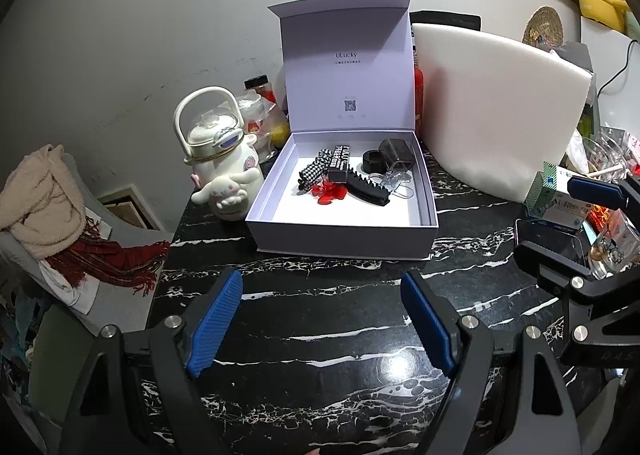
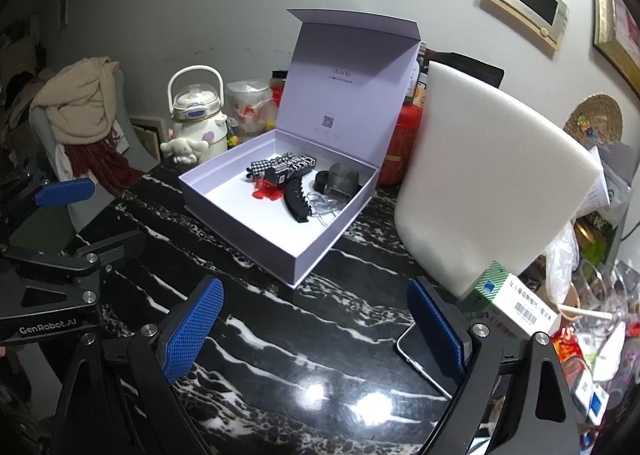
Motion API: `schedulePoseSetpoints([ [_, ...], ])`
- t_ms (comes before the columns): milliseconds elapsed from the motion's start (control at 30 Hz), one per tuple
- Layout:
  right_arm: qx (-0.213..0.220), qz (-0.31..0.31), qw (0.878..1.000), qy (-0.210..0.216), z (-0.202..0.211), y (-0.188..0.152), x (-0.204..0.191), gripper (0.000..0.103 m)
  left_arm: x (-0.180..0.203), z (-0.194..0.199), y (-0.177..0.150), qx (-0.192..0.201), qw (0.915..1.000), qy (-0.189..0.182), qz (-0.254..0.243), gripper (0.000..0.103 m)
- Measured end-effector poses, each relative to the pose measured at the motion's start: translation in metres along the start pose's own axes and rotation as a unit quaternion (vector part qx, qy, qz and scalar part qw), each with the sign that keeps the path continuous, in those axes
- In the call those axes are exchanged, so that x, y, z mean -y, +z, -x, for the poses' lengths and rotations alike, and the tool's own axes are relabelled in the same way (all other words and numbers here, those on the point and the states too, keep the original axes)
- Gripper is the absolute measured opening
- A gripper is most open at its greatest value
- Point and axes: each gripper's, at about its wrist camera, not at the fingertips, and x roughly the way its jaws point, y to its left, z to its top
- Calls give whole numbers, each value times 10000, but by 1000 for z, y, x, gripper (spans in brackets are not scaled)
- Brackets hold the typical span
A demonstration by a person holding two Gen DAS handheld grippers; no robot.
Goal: Organize rigid objects
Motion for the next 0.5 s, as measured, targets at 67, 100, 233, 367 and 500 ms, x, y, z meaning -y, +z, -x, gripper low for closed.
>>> schedulePoseSetpoints([
  [67,-12,-10,10000,31,-1,0,1,94,0,-1,0,-19,10000,-32,1,82],
  [100,-15,-10,10000,37,-1,0,1,94,0,-2,0,-24,10000,-44,1,82],
  [233,-32,5,10000,19,-2,0,1,94,0,-3,0,-37,10000,3,-29,82],
  [367,-51,11,10000,19,-3,0,0,94,-1,-5,-1,-72,10000,-23,-8,82],
  [500,-97,38,9999,17,-6,-1,-1,94,-1,-7,-1,-96,10000,2,-16,82],
])
